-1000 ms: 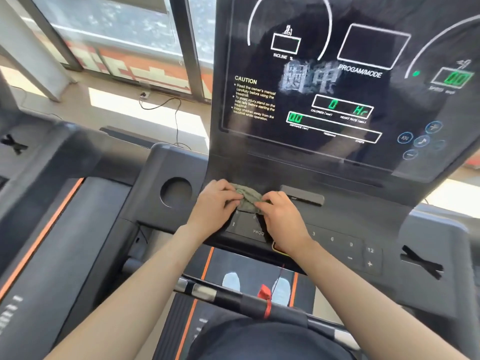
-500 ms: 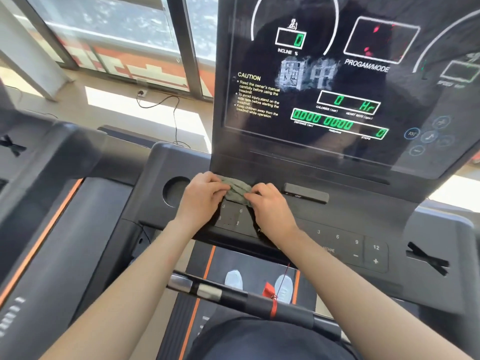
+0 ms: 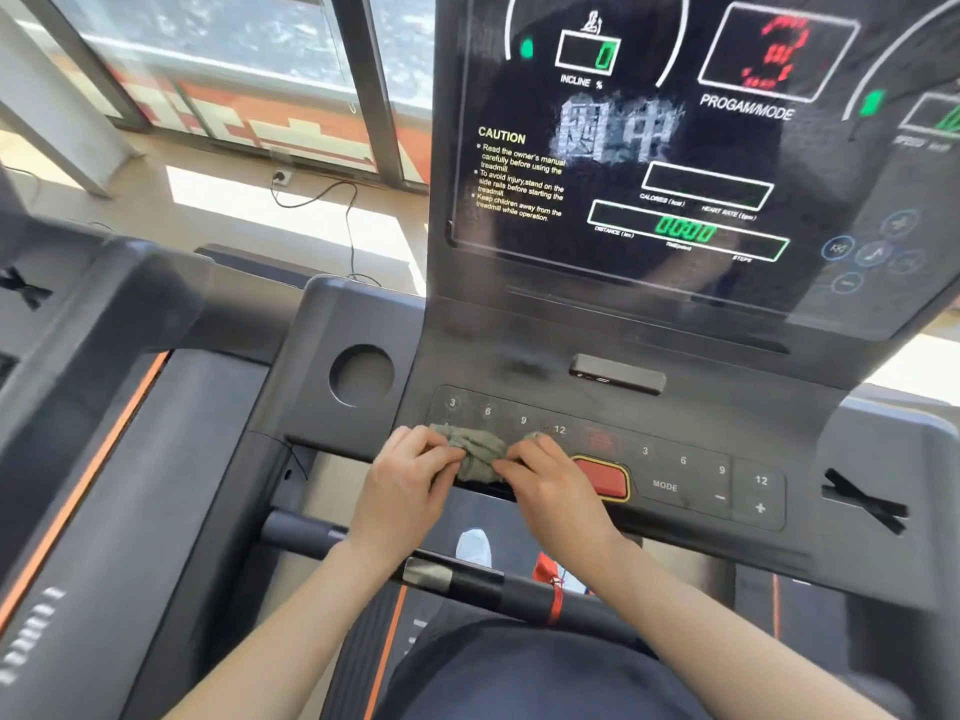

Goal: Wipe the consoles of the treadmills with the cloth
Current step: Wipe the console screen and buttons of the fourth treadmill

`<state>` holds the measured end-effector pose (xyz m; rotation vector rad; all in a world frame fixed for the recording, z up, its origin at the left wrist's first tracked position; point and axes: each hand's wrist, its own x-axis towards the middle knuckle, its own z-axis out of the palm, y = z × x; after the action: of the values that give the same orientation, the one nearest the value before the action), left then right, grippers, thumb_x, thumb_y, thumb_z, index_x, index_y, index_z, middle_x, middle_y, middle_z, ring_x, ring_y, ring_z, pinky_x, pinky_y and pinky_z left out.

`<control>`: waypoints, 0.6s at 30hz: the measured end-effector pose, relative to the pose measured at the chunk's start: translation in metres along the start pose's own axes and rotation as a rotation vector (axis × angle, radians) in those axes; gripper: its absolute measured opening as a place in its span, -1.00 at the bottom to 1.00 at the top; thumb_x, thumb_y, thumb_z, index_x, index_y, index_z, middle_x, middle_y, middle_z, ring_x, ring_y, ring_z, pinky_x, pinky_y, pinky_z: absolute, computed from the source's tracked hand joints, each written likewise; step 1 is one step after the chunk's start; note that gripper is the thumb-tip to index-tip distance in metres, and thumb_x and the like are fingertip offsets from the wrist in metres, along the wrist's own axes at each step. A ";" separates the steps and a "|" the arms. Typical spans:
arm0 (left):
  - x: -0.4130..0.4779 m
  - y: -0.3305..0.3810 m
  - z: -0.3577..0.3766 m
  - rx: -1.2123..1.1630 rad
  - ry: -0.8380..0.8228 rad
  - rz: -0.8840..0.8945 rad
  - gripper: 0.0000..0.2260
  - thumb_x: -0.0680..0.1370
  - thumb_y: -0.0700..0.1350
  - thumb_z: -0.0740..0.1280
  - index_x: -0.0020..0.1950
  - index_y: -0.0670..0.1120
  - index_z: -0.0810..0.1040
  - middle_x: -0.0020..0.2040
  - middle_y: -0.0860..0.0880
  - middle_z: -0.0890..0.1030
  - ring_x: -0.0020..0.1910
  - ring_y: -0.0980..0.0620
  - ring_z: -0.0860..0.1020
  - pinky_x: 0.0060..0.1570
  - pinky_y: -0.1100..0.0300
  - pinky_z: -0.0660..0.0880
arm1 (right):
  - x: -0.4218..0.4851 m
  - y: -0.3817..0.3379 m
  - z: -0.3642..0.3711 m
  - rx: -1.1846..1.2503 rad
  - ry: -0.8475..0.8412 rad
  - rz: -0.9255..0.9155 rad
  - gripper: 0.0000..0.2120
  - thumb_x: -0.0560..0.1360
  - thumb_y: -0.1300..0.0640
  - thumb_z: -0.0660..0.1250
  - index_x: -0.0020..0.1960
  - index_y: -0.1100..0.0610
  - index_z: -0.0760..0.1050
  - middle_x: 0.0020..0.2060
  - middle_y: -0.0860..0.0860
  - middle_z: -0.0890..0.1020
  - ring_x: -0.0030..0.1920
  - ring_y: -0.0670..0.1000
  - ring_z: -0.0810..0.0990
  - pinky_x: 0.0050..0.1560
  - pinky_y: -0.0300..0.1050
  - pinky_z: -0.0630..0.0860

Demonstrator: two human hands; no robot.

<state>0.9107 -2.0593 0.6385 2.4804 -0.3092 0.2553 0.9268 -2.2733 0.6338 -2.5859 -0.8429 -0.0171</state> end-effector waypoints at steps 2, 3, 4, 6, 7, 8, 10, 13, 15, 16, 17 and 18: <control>-0.009 -0.001 -0.001 0.013 0.008 0.002 -0.92 0.55 -0.14 0.40 -0.05 -0.09 0.70 -0.12 0.02 0.59 -0.16 -0.02 0.49 -0.17 0.12 0.49 | -0.008 0.000 0.000 0.005 0.005 0.002 -0.62 0.27 0.47 0.45 0.01 0.16 0.63 -0.11 0.02 0.54 -0.06 0.07 0.47 -0.09 -0.10 0.53; -0.010 -0.002 -0.001 0.019 0.015 0.005 -0.93 0.54 -0.16 0.42 -0.06 -0.09 0.70 -0.12 0.02 0.59 -0.16 -0.02 0.50 -0.17 0.13 0.49 | -0.008 0.001 -0.001 0.011 0.009 -0.001 -0.62 0.28 0.47 0.45 0.02 0.16 0.64 -0.11 0.02 0.54 -0.06 0.07 0.47 -0.10 -0.10 0.53; -0.008 -0.004 -0.002 0.024 0.022 0.008 -0.95 0.54 -0.17 0.43 -0.06 -0.09 0.70 -0.13 0.02 0.59 -0.16 -0.03 0.50 -0.17 0.13 0.49 | -0.006 0.004 -0.002 0.013 0.016 -0.001 -0.62 0.28 0.48 0.46 0.02 0.16 0.64 -0.11 0.02 0.55 -0.06 0.07 0.47 -0.11 -0.10 0.53; 0.003 -0.006 -0.002 0.028 0.036 0.004 -0.95 0.54 -0.18 0.44 -0.06 -0.09 0.70 -0.13 0.02 0.60 -0.15 -0.03 0.50 -0.16 0.12 0.50 | 0.007 0.013 -0.006 0.007 0.041 0.014 -0.65 0.28 0.48 0.47 -0.01 0.17 0.65 -0.12 0.03 0.57 -0.08 0.08 0.48 -0.08 -0.10 0.52; 0.012 -0.007 0.000 0.032 0.046 -0.006 -0.95 0.54 -0.19 0.45 -0.06 -0.09 0.71 -0.13 0.02 0.60 -0.15 -0.04 0.50 -0.16 0.12 0.50 | 0.016 0.019 -0.008 0.000 0.056 0.028 -0.66 0.27 0.48 0.48 -0.04 0.18 0.65 -0.13 0.04 0.57 -0.09 0.09 0.49 -0.07 -0.10 0.51; 0.023 -0.008 0.001 0.035 0.058 -0.020 -0.95 0.53 -0.20 0.45 -0.06 -0.08 0.71 -0.13 0.02 0.61 -0.14 -0.05 0.51 -0.15 0.12 0.50 | 0.027 0.026 -0.011 -0.011 0.072 0.040 -0.67 0.26 0.48 0.48 -0.06 0.18 0.65 -0.14 0.05 0.57 -0.10 0.10 0.50 -0.07 -0.10 0.51; 0.049 -0.010 0.006 0.044 0.082 -0.047 -0.94 0.53 -0.22 0.47 -0.06 -0.09 0.73 -0.13 0.00 0.63 -0.14 -0.08 0.53 -0.13 0.11 0.51 | 0.048 0.039 -0.018 -0.044 0.099 0.053 -0.69 0.26 0.48 0.49 -0.07 0.18 0.66 -0.15 0.05 0.58 -0.11 0.12 0.52 -0.07 -0.10 0.52; 0.084 -0.012 0.009 0.054 0.077 -0.080 -0.95 0.53 -0.20 0.49 -0.03 -0.12 0.74 -0.09 -0.03 0.65 -0.10 -0.05 0.55 -0.12 0.14 0.53 | 0.067 0.050 -0.027 -0.093 0.087 0.075 -0.70 0.31 0.45 0.50 -0.01 0.20 0.67 -0.12 0.06 0.57 -0.10 0.11 0.50 -0.08 -0.08 0.53; 0.097 -0.012 0.009 0.053 0.057 -0.079 -0.93 0.53 -0.19 0.48 -0.01 -0.13 0.74 -0.07 -0.05 0.66 -0.07 -0.03 0.55 -0.09 0.16 0.51 | 0.067 0.053 -0.031 -0.112 0.080 0.090 -0.69 0.34 0.44 0.49 0.03 0.21 0.66 -0.09 0.08 0.55 -0.09 0.11 0.48 -0.08 -0.06 0.53; 0.100 -0.011 0.009 0.050 0.045 -0.071 -0.93 0.53 -0.18 0.48 -0.01 -0.13 0.74 -0.06 -0.05 0.65 -0.07 -0.02 0.55 -0.08 0.17 0.51 | 0.064 0.055 -0.031 -0.116 0.079 0.094 -0.68 0.34 0.44 0.49 0.05 0.21 0.66 -0.09 0.08 0.55 -0.08 0.11 0.48 -0.09 -0.06 0.53; 0.100 -0.010 0.010 0.047 0.032 -0.061 -0.93 0.53 -0.18 0.48 -0.01 -0.12 0.74 -0.06 -0.04 0.65 -0.06 -0.02 0.54 -0.07 0.18 0.50 | 0.059 0.056 -0.031 -0.115 0.078 0.093 -0.66 0.33 0.45 0.49 0.06 0.21 0.65 -0.08 0.07 0.55 -0.08 0.11 0.48 -0.10 -0.07 0.53; 0.099 -0.008 0.011 0.044 0.018 -0.052 -0.93 0.53 -0.18 0.48 -0.02 -0.12 0.74 -0.06 -0.03 0.65 -0.06 -0.01 0.54 -0.06 0.19 0.49 | 0.054 0.058 -0.032 -0.110 0.075 0.085 -0.64 0.31 0.46 0.50 0.06 0.20 0.66 -0.08 0.07 0.55 -0.08 0.11 0.48 -0.10 -0.08 0.53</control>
<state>1.0084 -2.0754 0.6500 2.5247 -0.2338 0.2651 1.0070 -2.2981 0.6477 -2.7032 -0.7237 -0.1392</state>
